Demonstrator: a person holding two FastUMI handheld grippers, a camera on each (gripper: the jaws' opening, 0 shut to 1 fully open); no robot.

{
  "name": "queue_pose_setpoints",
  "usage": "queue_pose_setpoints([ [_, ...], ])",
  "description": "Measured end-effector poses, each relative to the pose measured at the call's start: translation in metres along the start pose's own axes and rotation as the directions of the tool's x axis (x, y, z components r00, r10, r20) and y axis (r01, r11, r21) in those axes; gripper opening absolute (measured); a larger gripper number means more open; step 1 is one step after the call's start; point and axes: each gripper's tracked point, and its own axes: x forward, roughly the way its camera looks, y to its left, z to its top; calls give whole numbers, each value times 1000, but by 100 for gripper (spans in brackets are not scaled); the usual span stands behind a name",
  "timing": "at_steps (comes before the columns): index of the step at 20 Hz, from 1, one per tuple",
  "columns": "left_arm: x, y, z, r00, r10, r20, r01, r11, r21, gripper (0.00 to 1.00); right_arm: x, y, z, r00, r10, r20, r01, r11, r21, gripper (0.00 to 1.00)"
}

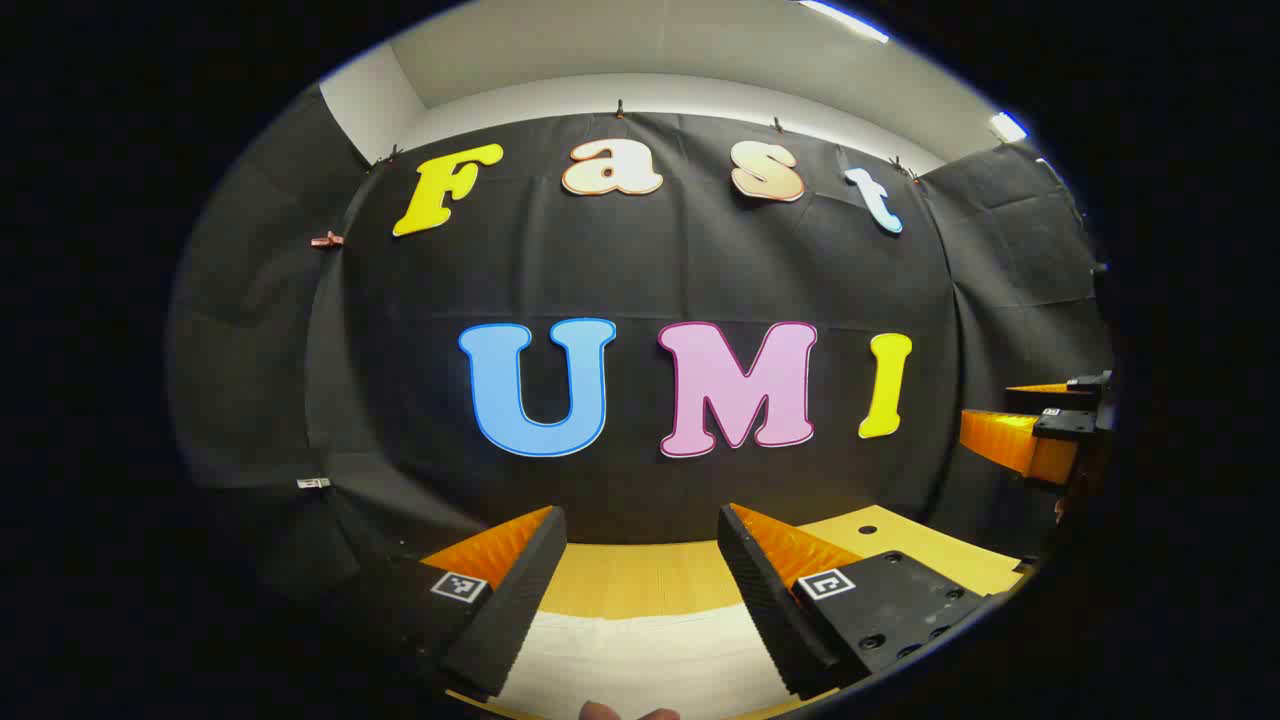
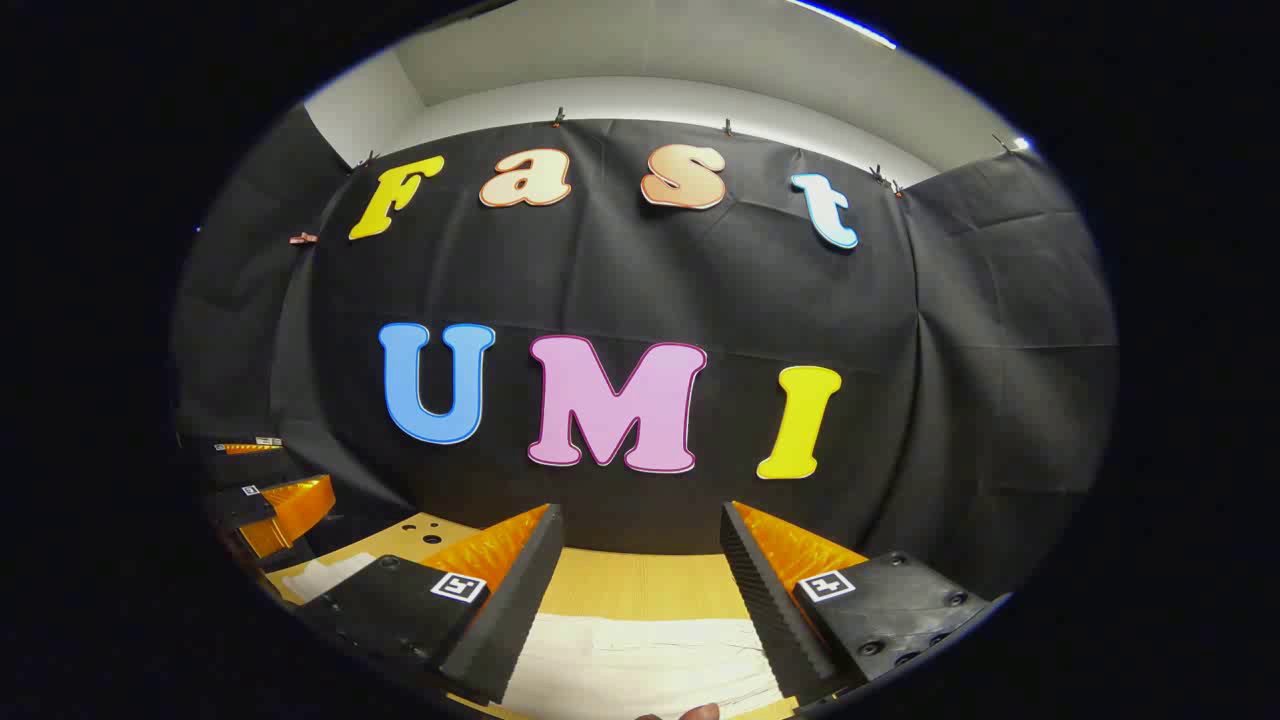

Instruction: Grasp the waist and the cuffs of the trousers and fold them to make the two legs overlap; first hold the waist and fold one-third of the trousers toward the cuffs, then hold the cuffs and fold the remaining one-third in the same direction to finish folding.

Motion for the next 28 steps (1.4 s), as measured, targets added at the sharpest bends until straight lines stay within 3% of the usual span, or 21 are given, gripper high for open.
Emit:
queue_pose_setpoints([
  [7,1,-1,2,1000,-8,14,8,1000,-4,97,1,0,6,1000,-1,31,1,1000,6,97],
  [10,1,-1,10,999,-13,48,14,1000,-19,97,4,-17,18,992,-74,105,82,994,-74,97],
  [19,-1,-4,18,994,-35,99,31,999,44,98,6,-10,6,999,-14,50,17,998,-61,97],
  [23,4,22,15,991,-4,136,-26,976,215,96,5,-25,6,998,-14,62,27,976,-217,97],
  [28,5,40,-4,990,-27,141,-41,887,460,96,4,-41,-2,998,16,67,16,896,-443,97],
])
